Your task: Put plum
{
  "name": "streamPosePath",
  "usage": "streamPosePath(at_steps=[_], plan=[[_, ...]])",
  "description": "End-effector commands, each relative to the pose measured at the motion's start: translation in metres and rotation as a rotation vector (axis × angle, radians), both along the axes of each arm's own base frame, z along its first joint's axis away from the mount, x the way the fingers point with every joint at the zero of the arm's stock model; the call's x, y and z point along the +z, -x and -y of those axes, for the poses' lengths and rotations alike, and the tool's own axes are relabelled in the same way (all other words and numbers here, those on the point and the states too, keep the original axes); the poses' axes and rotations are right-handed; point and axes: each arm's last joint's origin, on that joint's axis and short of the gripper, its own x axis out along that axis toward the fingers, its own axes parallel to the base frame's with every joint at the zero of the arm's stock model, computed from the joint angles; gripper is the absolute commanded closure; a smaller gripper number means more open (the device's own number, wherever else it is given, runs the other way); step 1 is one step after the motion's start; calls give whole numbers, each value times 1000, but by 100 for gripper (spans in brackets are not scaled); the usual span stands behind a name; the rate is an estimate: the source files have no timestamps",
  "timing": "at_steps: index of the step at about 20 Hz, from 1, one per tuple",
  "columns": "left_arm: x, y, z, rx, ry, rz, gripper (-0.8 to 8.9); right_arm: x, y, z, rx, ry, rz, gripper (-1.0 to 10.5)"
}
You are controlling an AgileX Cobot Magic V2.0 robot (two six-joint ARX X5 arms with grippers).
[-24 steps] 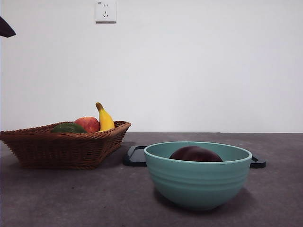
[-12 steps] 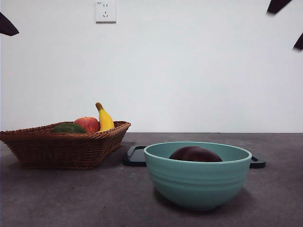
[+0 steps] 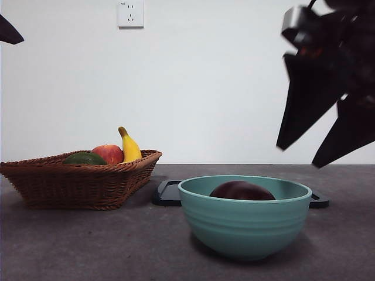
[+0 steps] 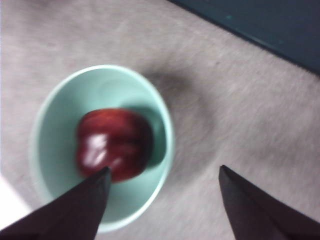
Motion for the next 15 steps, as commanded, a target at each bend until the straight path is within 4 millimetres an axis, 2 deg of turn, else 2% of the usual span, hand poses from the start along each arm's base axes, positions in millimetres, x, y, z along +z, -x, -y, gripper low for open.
streamPosePath(at_steps=[1, 9, 13, 15], plan=[[2, -1, 1, -22, 4, 19, 409, -11, -7, -10, 7, 31, -14, 626], [2, -1, 2, -22, 4, 19, 409, -39, -20, -29, 40, 65, -34, 816], [2, -1, 2, -22, 4, 19, 409, -39, -22, -31, 40, 56, -20, 925], [2, -1, 2, -22, 5, 20, 409, -39, -22, -31, 46, 46, -25, 935]])
